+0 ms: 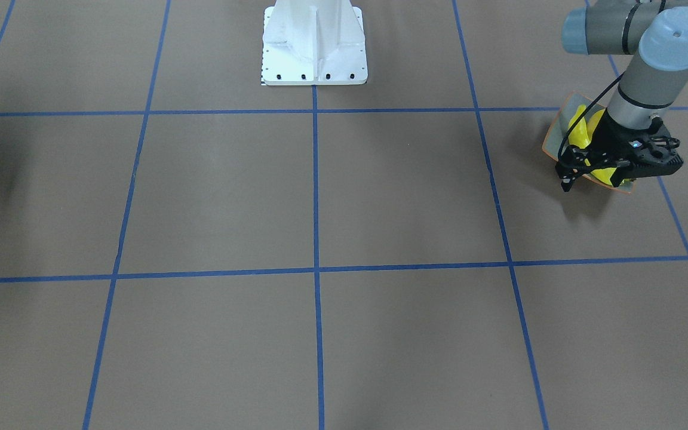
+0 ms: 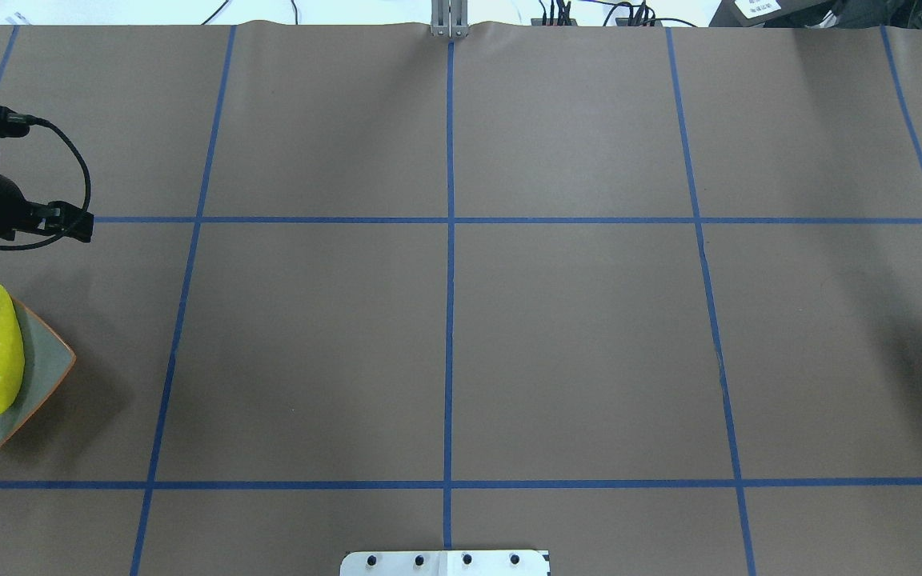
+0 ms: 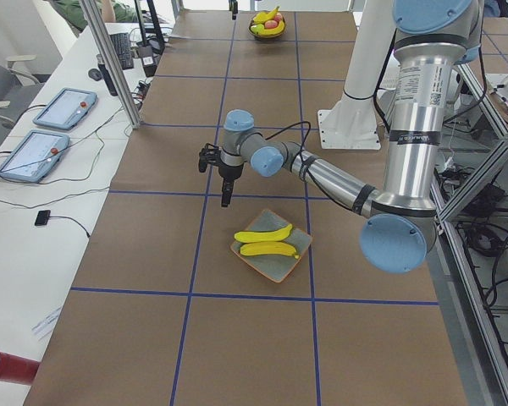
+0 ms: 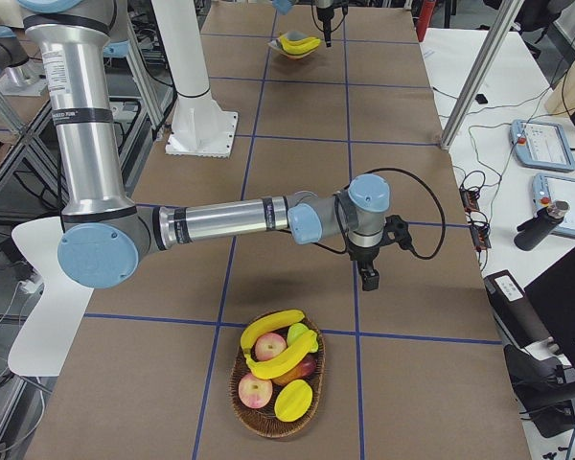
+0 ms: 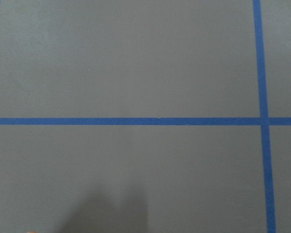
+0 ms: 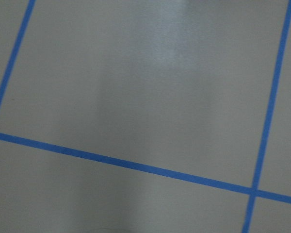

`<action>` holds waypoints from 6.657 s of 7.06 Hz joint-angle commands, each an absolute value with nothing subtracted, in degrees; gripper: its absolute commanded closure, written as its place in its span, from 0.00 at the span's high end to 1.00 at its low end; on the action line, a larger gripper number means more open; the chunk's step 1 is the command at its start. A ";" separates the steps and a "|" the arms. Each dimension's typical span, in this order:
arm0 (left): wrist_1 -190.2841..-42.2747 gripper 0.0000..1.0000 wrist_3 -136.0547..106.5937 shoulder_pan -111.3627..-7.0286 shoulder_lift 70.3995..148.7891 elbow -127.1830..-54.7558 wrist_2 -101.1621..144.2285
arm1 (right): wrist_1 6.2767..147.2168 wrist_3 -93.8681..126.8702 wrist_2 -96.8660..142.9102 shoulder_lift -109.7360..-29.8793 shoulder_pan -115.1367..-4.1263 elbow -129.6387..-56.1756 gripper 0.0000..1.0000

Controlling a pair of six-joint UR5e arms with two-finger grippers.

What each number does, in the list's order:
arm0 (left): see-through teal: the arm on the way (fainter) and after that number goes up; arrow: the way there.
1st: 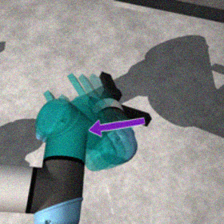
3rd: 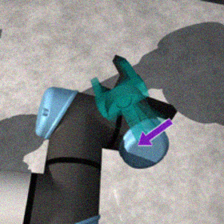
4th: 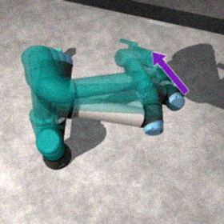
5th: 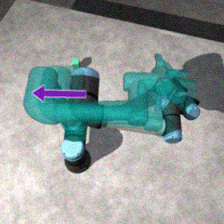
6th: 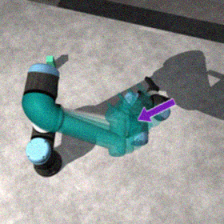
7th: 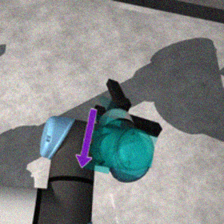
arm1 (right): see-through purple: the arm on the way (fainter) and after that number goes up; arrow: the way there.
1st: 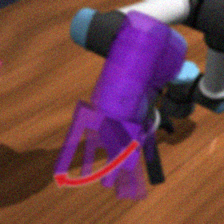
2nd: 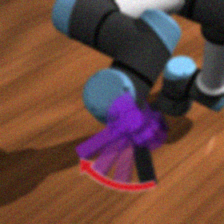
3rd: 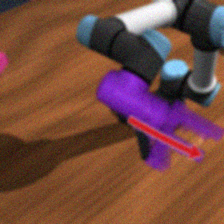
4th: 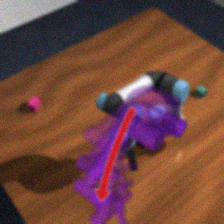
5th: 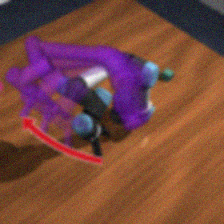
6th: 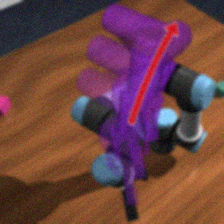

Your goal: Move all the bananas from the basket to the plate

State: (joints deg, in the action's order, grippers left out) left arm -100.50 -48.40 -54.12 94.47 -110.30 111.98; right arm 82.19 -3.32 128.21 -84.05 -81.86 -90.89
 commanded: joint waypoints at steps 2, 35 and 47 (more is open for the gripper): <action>-100.37 1.00 -48.78 -54.14 95.71 -109.60 112.06 | 88.57 -25.87 116.43 -89.19 -85.61 -89.39 1.00; -101.25 1.00 -49.48 -53.17 99.93 -107.50 112.15 | 112.24 -19.25 121.78 -67.53 -79.93 -89.21 0.00; -154.01 1.00 -85.65 -45.89 119.96 -85.71 118.83 | 70.05 68.89 141.36 -49.14 -40.72 -93.25 0.00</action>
State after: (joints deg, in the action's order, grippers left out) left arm -143.29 -79.41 -46.82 119.29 -89.09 118.84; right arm 70.32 66.21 144.44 -50.70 -43.51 -93.06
